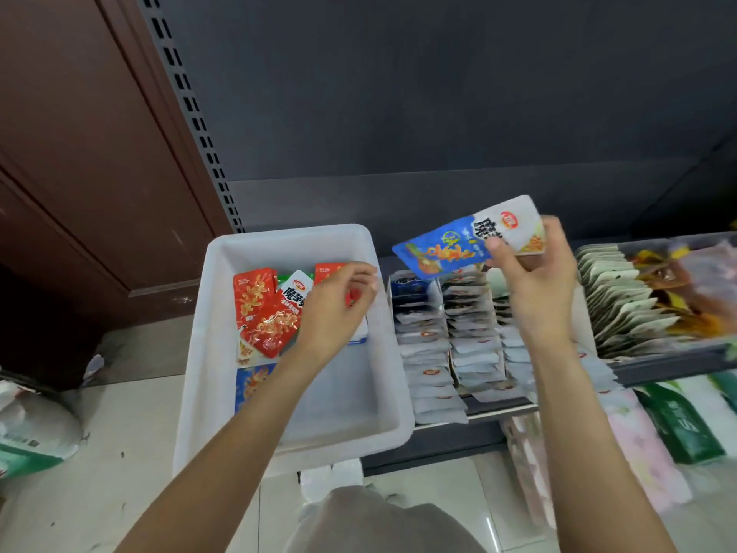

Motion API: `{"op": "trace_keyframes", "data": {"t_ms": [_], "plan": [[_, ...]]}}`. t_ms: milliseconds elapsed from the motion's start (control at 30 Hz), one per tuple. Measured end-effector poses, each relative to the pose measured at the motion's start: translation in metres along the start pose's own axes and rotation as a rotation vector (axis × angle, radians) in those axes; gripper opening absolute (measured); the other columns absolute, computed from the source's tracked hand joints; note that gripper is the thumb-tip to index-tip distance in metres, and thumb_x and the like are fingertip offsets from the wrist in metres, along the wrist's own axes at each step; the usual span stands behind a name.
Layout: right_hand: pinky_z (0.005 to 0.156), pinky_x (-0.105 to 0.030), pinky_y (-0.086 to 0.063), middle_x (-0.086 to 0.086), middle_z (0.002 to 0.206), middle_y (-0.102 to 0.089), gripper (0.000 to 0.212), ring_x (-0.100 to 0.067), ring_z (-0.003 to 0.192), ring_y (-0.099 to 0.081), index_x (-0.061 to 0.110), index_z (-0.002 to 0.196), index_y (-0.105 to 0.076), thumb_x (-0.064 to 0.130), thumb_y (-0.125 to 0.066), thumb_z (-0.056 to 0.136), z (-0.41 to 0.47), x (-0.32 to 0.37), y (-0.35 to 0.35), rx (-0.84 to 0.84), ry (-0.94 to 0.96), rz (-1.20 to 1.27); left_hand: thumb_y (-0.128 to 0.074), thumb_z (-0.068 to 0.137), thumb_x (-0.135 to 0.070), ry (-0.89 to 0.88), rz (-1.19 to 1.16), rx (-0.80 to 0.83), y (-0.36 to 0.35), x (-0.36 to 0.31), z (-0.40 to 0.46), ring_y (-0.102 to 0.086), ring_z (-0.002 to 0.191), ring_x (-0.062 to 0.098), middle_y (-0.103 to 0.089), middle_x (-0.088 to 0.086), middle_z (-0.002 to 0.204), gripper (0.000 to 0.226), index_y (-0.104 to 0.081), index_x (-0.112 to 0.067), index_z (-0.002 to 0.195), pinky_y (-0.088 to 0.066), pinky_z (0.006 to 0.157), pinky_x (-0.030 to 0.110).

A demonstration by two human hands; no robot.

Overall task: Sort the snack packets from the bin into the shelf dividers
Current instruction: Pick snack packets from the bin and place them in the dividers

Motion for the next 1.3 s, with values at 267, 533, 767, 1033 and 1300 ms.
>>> {"op": "trace_keyframes", "data": {"t_ms": [267, 533, 767, 1033, 1300], "plan": [[0.07, -0.025, -0.052, 0.008, 0.088, -0.066, 0.018, -0.009, 0.081, -0.065, 0.025, 0.096, -0.06, 0.009, -0.064, 0.087, 0.016, -0.018, -0.001, 0.206, 0.133, -0.235, -0.066, 0.084, -0.021, -0.268, 0.494, 0.16, -0.043, 0.004, 0.008, -0.06, 0.094, 0.025, -0.07, 0.001, 0.102, 0.02, -0.071, -0.022, 0.103, -0.047, 0.083, 0.038], [0.052, -0.026, -0.046, 0.006, 0.08, -0.067, 0.007, -0.019, 0.07, -0.061, 0.02, 0.08, -0.072, 0.015, -0.075, 0.077, 0.015, -0.062, -0.041, 0.435, 0.573, -0.89, -0.073, 0.08, -0.017, -0.284, 0.515, 0.078, -0.037, 0.003, 0.004, -0.065, 0.078, 0.02, -0.073, -0.001, 0.089, 0.013, -0.075, -0.021, 0.092, -0.046, 0.067, 0.024], [0.056, -0.026, -0.041, 0.003, 0.06, -0.058, 0.012, -0.023, 0.064, -0.05, 0.013, 0.059, -0.072, 0.005, -0.081, 0.06, 0.016, -0.074, -0.064, 0.474, 0.665, -1.162, -0.078, 0.073, -0.015, -0.296, 0.514, 0.067, -0.035, 0.005, 0.001, -0.065, 0.07, 0.02, -0.073, -0.001, 0.081, 0.012, -0.075, -0.02, 0.084, -0.048, 0.063, 0.024], [0.059, -0.028, -0.041, 0.001, 0.063, -0.057, 0.014, -0.025, 0.066, -0.05, 0.013, 0.058, -0.072, 0.007, -0.084, 0.057, 0.012, -0.075, -0.065, 0.441, 0.654, -1.221, -0.069, 0.083, -0.02, -0.317, 0.462, 0.105, -0.028, 0.013, -0.005, -0.062, 0.089, 0.019, -0.071, -0.001, 0.097, 0.019, -0.072, -0.019, 0.101, -0.043, 0.078, 0.023], [0.07, -0.024, -0.044, 0.001, 0.089, -0.065, 0.018, -0.013, 0.078, -0.056, 0.014, 0.1, -0.071, 0.02, -0.062, 0.086, -0.038, -0.023, -0.078, 0.358, 0.388, -0.467, -0.07, 0.083, -0.017, 0.005, 0.358, -0.124, 0.056, 0.037, -0.056, -0.058, 0.068, 0.012, -0.061, -0.004, 0.076, 0.019, -0.063, -0.018, 0.101, -0.047, 0.062, 0.021]]}}
Point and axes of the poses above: each hand's wrist, its own z-axis towards the middle knuckle, its own y-axis out of the back of the hand, x = y × z, the point moved 1 cm from there along z, towards the middle knuckle
